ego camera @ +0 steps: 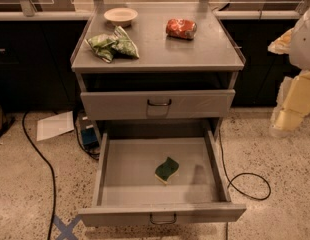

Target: Pick sponge from middle drawer and place on counter

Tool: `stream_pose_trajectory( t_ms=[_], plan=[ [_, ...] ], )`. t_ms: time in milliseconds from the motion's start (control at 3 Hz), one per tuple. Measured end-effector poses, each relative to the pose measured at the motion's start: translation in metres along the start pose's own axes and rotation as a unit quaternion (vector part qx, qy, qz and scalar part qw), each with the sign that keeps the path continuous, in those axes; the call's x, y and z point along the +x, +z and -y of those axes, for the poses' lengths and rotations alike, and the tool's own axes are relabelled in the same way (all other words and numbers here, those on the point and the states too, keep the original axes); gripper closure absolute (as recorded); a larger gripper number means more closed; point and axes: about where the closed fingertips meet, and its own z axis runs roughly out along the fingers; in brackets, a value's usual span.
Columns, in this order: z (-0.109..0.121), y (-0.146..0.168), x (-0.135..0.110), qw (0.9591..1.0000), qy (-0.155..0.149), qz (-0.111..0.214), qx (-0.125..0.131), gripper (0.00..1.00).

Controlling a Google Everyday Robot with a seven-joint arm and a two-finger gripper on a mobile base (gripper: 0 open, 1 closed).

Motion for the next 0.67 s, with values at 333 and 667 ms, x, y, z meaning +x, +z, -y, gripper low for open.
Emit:
stream_pose_trajectory(
  t_ms=[333, 667],
  plan=[
    [0.000, 0.000, 0.000, 1.0000, 0.000, 0.000, 0.000, 0.00],
    [-0.007, 0.022, -0.001, 0.9994, 0.005, 0.025, -0.023, 0.00]
  ],
)
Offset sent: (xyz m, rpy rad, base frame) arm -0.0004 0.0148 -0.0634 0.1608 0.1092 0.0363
